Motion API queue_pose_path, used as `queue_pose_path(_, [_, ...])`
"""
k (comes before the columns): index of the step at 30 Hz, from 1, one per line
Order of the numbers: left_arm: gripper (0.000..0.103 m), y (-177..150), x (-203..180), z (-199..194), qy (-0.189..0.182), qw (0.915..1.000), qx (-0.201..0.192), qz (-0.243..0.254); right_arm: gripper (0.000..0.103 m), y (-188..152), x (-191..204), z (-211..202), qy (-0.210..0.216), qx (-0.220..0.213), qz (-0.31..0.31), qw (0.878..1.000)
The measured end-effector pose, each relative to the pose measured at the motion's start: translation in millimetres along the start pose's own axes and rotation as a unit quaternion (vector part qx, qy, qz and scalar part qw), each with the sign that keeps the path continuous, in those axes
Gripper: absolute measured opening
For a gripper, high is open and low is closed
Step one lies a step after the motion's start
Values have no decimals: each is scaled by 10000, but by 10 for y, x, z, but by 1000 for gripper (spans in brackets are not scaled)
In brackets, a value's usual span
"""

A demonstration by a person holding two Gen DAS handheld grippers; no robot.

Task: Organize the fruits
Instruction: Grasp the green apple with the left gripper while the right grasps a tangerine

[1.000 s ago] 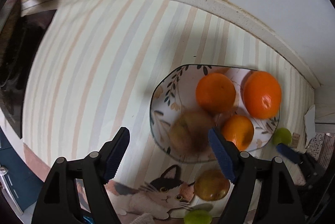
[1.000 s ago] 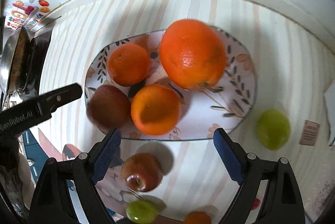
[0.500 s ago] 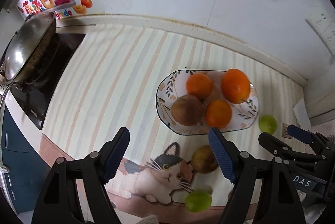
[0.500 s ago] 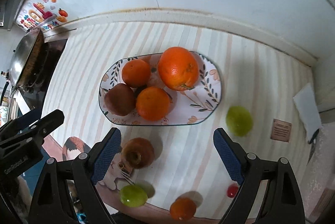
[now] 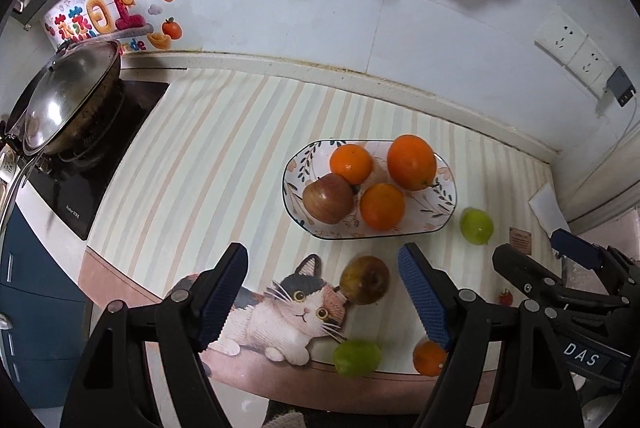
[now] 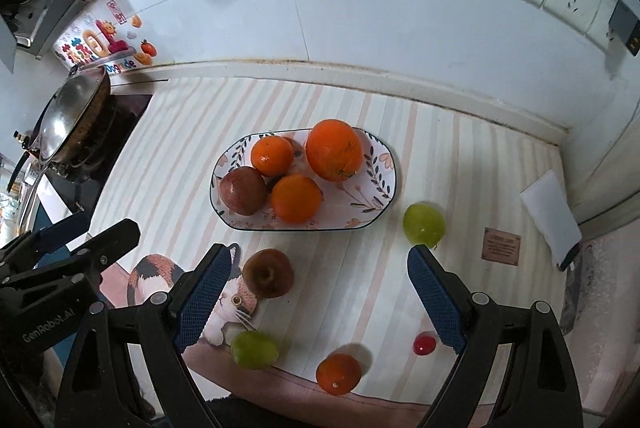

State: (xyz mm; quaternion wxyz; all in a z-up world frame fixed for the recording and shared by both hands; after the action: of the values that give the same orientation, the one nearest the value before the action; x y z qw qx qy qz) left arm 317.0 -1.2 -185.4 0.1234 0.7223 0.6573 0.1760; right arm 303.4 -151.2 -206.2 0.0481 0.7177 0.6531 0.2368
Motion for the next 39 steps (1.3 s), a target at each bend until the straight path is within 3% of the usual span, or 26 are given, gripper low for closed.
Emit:
queue_pose_path(9, [77,-123,-19,-59,-58,10000,26,3,92,-107,-6,-177,194,-62,186,9996])
queue_pose_path(16, [77,-738,-123,405,-78,9944,1004,316,92,-697,-293,353,412,943,661,9925])
queue_pose_path(21, [77,-1358,-326,892,-257,9767,2059,557,92,-1241,-537,833,597,1748,1208,9753])
queue_pose_path(27, [77,-1819,-558,1269,-680,9513,2992,292,92,-1697,-753,1118,538,2155,1592,9619])
queue_pose_path(30, [77,-1886,-664,1388,-768,9457,3152,188,92,-1806,-807,1168,532,2211,1672,9593])
queue_pose_path(33, [76,-1909,-727,1509,-676,9453,3186,169,92,-1868,-836,1196,539,2254,1738,9571])
queue_pose_path(34, [75,-1913,-747,1543,-637,9462,3168,166,92,-1866,-839,1196,535,2256,1741,9571])
queue_pose_path(35, [63,-1918,-760,1573,-580,9482,3118,170,92,-1873,-844,1199,525,2260,1738,9571])
queue_pose_path(39, [61,-1921,-753,1572,-456,9538,2958,252,91,-1877,-865,1205,521,2259,1745,9570])
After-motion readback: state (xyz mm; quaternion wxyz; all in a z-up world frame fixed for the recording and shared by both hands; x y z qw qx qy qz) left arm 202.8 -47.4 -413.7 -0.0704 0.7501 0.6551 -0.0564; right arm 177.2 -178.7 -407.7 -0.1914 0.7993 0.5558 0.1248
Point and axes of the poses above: each gripper's, at about its wrist camera, not at the fingertips, and z roughly the way its jaws point, x to its left, y to its top, the point moved 10 cm from there along z, roughly the way its jaws point, and after that the axes turned 10 degrees about y, right-handed, at the moved point
